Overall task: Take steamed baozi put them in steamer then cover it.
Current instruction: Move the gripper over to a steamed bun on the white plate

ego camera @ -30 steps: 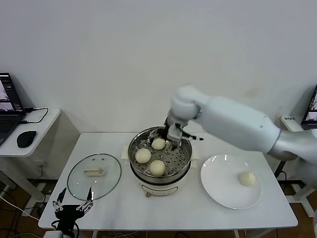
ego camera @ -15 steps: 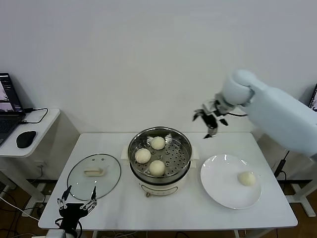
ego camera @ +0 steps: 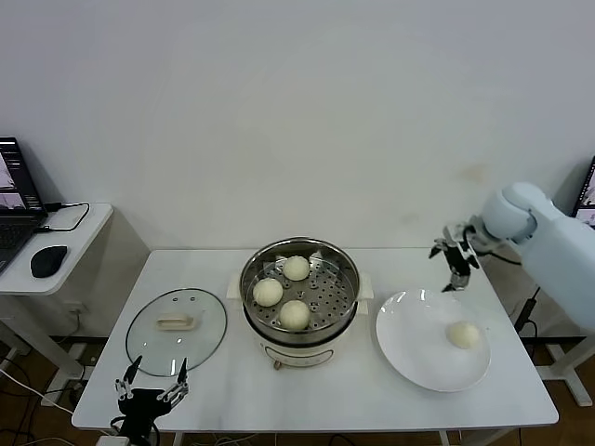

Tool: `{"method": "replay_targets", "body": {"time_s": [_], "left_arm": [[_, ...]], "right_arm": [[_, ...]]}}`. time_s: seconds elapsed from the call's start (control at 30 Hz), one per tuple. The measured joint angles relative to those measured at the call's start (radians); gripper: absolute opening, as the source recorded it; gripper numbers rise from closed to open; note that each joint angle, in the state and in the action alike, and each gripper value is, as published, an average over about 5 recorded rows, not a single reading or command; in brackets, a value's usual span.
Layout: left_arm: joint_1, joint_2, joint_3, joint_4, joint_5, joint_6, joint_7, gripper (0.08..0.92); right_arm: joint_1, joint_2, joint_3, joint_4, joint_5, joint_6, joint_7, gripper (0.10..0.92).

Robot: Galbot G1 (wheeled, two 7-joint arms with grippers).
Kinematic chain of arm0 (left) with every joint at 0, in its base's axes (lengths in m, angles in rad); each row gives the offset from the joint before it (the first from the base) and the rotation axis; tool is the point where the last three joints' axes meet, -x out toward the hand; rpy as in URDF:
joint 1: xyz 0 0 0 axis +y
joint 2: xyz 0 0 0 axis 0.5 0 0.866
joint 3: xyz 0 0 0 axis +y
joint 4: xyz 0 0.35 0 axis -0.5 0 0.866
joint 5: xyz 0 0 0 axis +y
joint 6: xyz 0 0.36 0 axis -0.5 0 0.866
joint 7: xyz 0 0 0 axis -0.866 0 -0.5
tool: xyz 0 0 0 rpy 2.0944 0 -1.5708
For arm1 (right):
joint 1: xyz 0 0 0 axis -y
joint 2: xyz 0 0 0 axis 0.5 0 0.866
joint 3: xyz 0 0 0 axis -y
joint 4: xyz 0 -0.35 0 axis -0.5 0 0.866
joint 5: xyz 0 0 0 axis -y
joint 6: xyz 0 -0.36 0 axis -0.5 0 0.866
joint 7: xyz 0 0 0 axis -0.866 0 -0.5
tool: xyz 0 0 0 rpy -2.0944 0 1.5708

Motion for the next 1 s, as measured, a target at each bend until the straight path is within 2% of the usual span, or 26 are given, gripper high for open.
{"method": "replay_targets", "body": {"time_s": [0.5, 1.0], "left_arm": [[0.02, -0.005, -0.009, 0.02, 0.007, -0.003, -0.002, 0.823], [0.016, -0.001, -0.016, 0.034, 0.007, -0.005, 0.001, 0.823]], "right_arm": [[-0.215, 0.015, 0.136, -0.097, -0.073, 0.008, -0.017, 0.823], [-0.268, 0.047, 0.178, -0.168, -0.139, 0.048, -0.001, 0.822]]}}
